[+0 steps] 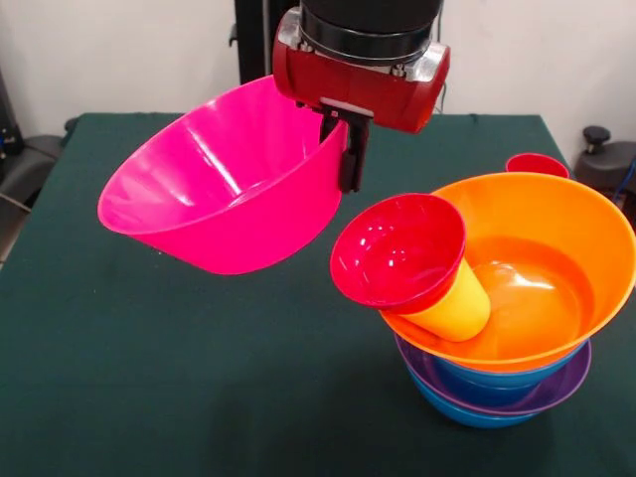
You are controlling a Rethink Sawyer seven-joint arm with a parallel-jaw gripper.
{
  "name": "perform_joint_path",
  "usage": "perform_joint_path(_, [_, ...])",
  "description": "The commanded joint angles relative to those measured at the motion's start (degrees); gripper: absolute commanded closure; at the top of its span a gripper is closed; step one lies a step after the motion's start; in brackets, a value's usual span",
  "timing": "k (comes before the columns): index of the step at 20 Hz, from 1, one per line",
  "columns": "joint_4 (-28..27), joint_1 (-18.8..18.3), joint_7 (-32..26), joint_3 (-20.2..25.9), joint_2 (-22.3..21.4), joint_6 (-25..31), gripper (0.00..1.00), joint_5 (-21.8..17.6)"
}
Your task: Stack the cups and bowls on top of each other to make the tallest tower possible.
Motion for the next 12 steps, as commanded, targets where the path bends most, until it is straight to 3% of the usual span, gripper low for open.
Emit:
perform_joint_path(1, [5.06,-0.54,3.30,0.84,-2.69,-3.78,1.00,0.97])
perform_joint_path(12, [3.06,0.51,3.76,0.34,-3.89,0.54,1.00,0.91])
